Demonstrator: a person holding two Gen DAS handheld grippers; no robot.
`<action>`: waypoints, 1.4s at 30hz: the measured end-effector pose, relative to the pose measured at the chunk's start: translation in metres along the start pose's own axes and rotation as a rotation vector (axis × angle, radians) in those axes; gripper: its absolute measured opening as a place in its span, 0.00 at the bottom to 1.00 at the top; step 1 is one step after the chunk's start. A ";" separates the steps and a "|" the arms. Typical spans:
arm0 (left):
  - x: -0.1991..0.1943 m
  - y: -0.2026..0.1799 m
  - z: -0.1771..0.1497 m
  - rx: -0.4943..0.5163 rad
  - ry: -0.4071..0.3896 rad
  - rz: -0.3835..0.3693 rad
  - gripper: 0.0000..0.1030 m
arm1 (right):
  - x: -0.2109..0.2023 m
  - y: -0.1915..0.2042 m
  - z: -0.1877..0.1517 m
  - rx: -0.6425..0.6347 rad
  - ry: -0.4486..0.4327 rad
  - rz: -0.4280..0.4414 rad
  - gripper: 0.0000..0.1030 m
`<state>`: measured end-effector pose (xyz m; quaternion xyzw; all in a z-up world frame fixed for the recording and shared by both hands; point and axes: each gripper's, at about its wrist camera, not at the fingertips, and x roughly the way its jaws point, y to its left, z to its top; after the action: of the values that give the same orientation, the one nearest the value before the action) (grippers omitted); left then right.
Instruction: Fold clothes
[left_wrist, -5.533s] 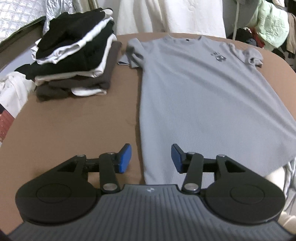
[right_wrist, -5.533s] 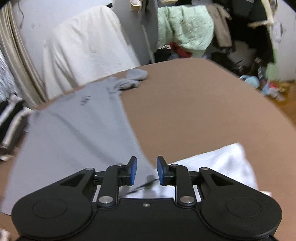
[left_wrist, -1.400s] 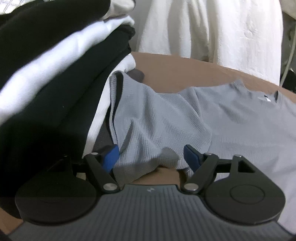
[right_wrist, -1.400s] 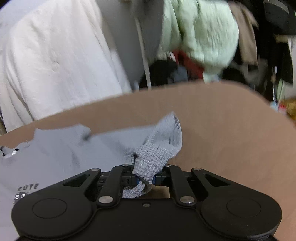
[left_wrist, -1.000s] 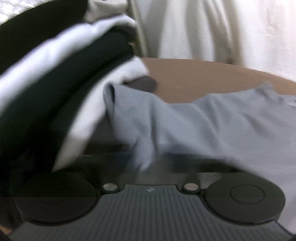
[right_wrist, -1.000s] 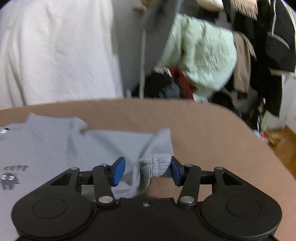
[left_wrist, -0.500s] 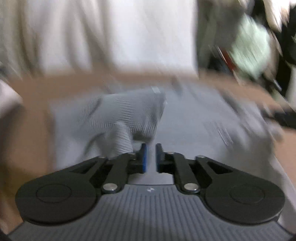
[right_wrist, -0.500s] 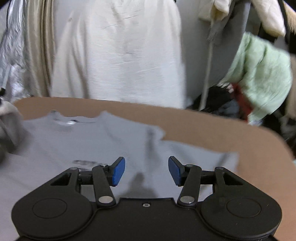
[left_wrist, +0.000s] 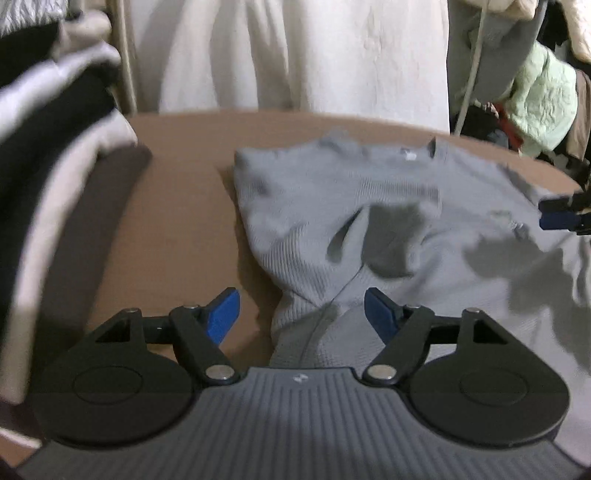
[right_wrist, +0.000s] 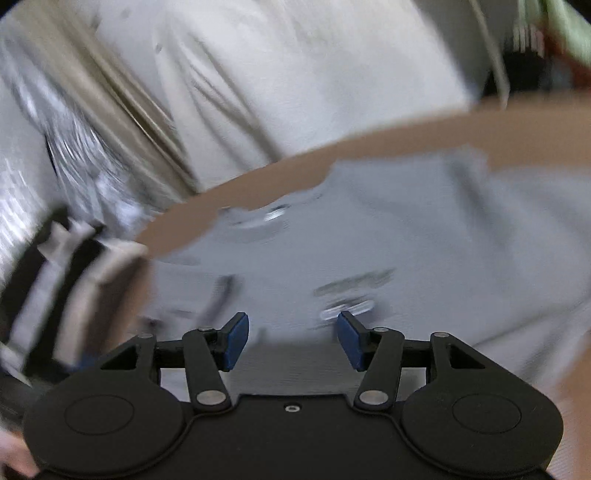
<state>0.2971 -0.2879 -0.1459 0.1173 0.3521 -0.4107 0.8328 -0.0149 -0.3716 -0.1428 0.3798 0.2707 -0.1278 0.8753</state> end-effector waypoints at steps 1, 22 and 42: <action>0.006 0.000 -0.001 0.004 -0.005 -0.011 0.70 | 0.010 0.001 0.000 0.062 0.023 0.049 0.61; -0.015 -0.012 0.019 0.027 -0.280 -0.085 0.54 | 0.119 0.100 0.021 -0.103 0.043 0.198 0.05; 0.015 -0.020 0.011 -0.056 0.158 -0.323 0.65 | 0.084 0.078 0.003 -0.236 0.010 -0.087 0.36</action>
<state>0.2934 -0.3151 -0.1468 0.0681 0.4420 -0.5187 0.7286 0.0891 -0.3223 -0.1427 0.2625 0.3044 -0.1312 0.9062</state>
